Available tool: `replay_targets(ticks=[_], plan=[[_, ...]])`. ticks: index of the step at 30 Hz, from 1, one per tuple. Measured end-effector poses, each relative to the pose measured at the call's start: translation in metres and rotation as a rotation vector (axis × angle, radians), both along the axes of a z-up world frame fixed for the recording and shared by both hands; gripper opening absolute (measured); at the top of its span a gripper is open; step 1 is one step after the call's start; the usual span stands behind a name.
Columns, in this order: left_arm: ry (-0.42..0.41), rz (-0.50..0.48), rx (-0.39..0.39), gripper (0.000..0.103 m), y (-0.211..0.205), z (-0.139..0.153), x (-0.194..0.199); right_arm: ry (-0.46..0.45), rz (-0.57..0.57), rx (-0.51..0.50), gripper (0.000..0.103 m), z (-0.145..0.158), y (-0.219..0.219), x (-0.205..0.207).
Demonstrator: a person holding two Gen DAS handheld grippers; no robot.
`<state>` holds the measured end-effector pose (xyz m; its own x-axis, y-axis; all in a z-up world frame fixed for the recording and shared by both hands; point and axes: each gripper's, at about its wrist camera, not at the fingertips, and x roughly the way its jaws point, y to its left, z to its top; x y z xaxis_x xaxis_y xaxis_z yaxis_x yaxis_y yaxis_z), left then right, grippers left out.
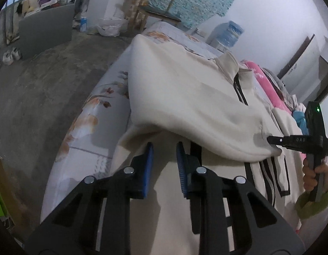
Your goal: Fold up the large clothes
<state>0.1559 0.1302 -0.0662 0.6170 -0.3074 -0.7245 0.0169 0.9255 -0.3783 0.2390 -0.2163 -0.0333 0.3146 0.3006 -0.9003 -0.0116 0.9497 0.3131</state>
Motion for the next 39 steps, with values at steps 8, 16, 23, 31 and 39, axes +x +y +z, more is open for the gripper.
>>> replay_targets(ticks=[8,16,23,31,39], plan=[[0.011,0.027,0.003,0.022,-0.002,0.001,0.01,-0.369,-0.089,-0.001,0.005,0.114,-0.024,-0.004],[0.012,0.038,-0.006,0.021,-0.002,0.0,0.011,-0.206,-0.214,0.042,0.005,0.056,-0.075,-0.002],[0.024,0.054,-0.028,0.019,0.006,-0.003,0.011,-0.078,-0.293,0.082,0.007,0.018,-0.116,0.006],[0.037,0.052,-0.02,0.019,0.005,0.003,0.011,-0.145,-0.304,0.032,0.014,0.027,-0.128,-0.005],[-0.035,0.024,0.101,0.054,0.007,0.062,-0.021,-0.149,-0.005,-0.164,0.046,-0.003,-0.062,0.005]])
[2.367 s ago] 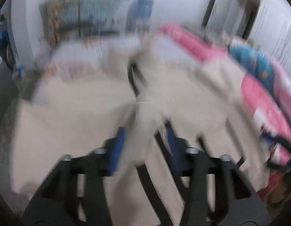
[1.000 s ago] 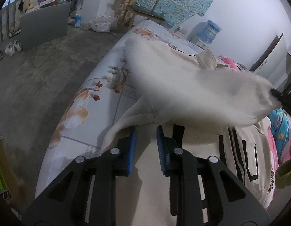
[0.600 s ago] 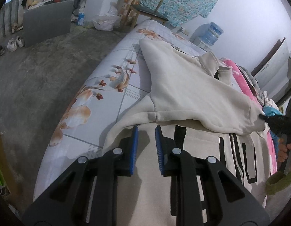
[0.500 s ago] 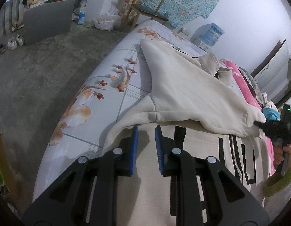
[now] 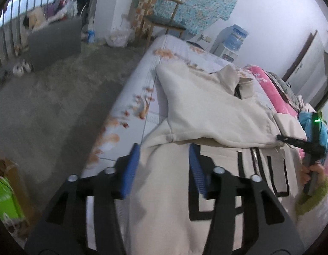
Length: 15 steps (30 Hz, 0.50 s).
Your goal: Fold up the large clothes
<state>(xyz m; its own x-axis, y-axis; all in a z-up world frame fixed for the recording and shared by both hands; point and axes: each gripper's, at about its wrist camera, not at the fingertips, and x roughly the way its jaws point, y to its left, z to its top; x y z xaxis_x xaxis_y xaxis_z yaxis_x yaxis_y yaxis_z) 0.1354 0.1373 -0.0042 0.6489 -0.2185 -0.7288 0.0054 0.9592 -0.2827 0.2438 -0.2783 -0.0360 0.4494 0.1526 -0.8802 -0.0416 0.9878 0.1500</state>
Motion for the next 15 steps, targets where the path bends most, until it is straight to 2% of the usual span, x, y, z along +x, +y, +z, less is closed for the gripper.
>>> replay_targets(ticks=[2,4,7,11,13,15], plan=[[-0.014,-0.009,0.033,0.062,0.0,0.02,-0.001,-0.011,0.001,-0.022,0.048,-0.005,-0.002,-0.002],[-0.036,-0.025,0.069,0.07,-0.005,0.041,0.003,0.018,-0.038,-0.024,0.048,-0.002,-0.007,-0.002],[-0.046,-0.075,0.102,0.076,-0.024,0.059,0.022,0.013,-0.06,-0.024,0.048,0.007,-0.011,-0.01],[-0.021,-0.184,0.143,0.079,-0.068,0.057,0.065,-0.079,-0.05,-0.028,0.048,0.027,0.003,-0.011],[-0.001,-0.239,0.163,0.079,-0.094,0.043,0.096,-0.106,-0.035,-0.035,0.048,0.029,0.013,-0.005],[0.004,-0.253,0.199,0.079,-0.113,0.028,0.119,-0.14,-0.005,-0.031,0.048,0.028,0.026,0.005]])
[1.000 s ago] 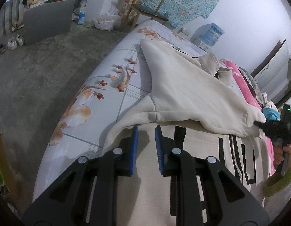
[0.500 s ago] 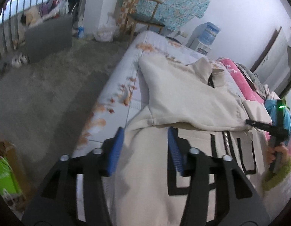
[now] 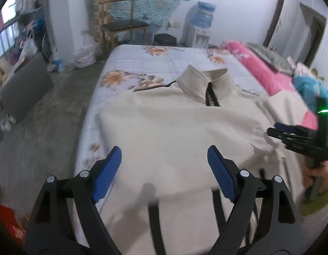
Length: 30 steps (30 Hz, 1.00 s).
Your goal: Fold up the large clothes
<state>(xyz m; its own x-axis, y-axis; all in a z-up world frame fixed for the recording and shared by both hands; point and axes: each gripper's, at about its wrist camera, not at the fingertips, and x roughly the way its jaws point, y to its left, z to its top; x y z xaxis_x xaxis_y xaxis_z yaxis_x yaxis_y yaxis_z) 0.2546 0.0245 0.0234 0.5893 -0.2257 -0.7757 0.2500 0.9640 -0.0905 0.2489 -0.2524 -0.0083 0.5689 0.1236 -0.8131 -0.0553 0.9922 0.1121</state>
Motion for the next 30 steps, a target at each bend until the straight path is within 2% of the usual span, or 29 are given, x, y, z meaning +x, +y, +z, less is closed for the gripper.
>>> replay_targets(ticks=[3,5,7,10,14,18,20,24,27,30], plan=[[0.031,0.011,0.036,0.079,-0.017,-0.03,0.035,-0.02,0.017,-0.014,0.048,-0.011,0.011,0.016],[0.056,0.051,0.063,0.079,-0.018,-0.051,0.055,-0.003,0.007,-0.038,0.048,-0.024,0.012,0.025],[0.076,0.094,0.087,0.079,-0.013,-0.066,0.062,0.021,-0.025,-0.07,0.048,-0.038,0.008,0.031],[0.112,0.114,0.086,0.079,-0.001,-0.08,0.064,0.023,-0.043,-0.049,0.048,-0.034,0.001,0.028],[0.103,0.114,0.106,0.079,0.006,-0.08,0.056,0.046,-0.084,-0.039,0.048,-0.027,-0.008,0.02],[0.105,0.116,0.092,0.081,0.009,-0.078,0.05,0.003,-0.027,-0.014,0.049,-0.015,-0.002,0.002],[0.119,0.115,0.109,0.082,0.009,-0.085,0.05,-0.001,0.023,-0.012,0.049,-0.017,0.005,-0.002],[0.097,0.112,0.114,0.083,0.011,-0.085,0.046,0.048,0.041,-0.096,0.05,-0.038,0.012,-0.002],[0.11,0.13,0.126,0.083,0.015,-0.083,0.045,0.035,0.015,-0.131,0.054,-0.038,0.008,-0.007],[0.134,0.169,0.164,0.083,0.022,-0.077,0.042,0.03,-0.015,-0.148,0.062,-0.04,0.001,-0.013]])
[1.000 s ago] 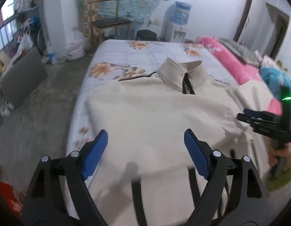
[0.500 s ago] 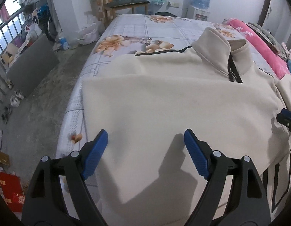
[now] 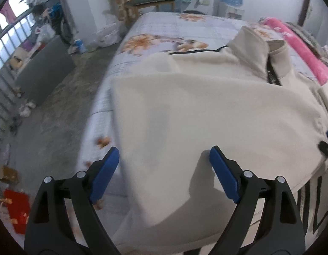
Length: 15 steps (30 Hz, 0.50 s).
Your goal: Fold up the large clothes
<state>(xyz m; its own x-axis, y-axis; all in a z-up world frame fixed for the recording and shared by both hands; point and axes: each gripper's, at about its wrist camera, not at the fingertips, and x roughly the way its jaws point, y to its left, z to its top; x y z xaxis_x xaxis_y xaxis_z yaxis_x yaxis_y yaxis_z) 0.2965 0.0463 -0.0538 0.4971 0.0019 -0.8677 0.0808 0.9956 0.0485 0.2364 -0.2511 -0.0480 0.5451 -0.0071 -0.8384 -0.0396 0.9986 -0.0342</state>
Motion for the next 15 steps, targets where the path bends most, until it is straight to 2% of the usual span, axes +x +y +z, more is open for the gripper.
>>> replay_targets(ticks=[4,7,11,15], plan=[[-0.008,0.029,-0.022,0.083,0.009,0.021,-0.01,0.0,-0.017,-0.02,0.063,0.003,-0.002,-0.005],[-0.037,0.009,-0.025,0.084,0.0,0.043,-0.02,-0.031,-0.006,-0.015,0.063,0.014,0.002,-0.01],[-0.044,-0.047,-0.041,0.085,-0.031,0.055,-0.021,-0.061,0.037,0.025,0.064,0.024,0.013,-0.017],[-0.029,-0.117,-0.037,0.085,-0.075,0.049,-0.019,-0.035,0.049,0.005,0.064,0.015,0.02,-0.018]])
